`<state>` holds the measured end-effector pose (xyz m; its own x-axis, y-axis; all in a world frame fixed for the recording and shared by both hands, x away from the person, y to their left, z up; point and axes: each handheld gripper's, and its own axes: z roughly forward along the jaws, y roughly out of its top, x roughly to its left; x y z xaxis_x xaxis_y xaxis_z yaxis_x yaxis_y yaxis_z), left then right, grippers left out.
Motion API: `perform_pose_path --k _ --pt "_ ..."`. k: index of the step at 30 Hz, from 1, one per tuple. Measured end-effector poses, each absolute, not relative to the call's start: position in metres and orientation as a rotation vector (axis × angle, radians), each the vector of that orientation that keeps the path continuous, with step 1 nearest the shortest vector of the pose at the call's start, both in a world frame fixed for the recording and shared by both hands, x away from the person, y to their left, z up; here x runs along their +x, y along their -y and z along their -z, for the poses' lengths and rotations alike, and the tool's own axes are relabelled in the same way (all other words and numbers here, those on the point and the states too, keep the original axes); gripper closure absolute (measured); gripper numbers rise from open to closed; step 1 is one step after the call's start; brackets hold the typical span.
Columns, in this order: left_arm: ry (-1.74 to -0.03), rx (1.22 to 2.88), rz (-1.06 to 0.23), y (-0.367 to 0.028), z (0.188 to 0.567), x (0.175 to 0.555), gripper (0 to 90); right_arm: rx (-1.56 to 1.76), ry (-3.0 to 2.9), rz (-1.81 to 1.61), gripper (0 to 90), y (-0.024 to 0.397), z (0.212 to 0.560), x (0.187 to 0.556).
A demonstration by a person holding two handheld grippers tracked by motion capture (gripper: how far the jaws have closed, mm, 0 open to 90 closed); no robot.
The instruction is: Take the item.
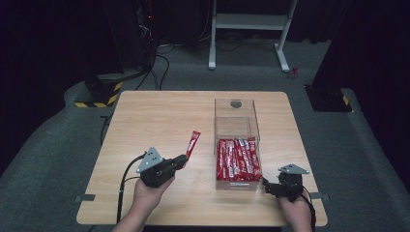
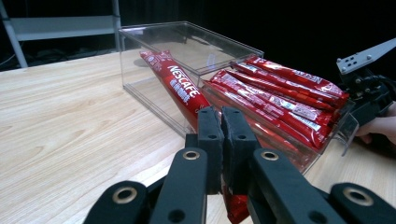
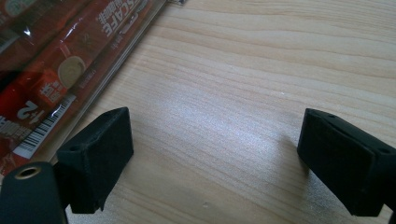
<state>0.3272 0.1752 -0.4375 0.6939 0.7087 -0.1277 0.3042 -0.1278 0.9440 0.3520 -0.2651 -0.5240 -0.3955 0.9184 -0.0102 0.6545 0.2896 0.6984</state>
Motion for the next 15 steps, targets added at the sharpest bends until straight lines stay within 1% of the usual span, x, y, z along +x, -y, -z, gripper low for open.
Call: perform_pose_path --k 15 --pt "-0.871 1.709 -0.473 -0.192 0.442 0.336 87.3 1.404 -2.159 -0.87 10.2 0.265 0.524 0.352"
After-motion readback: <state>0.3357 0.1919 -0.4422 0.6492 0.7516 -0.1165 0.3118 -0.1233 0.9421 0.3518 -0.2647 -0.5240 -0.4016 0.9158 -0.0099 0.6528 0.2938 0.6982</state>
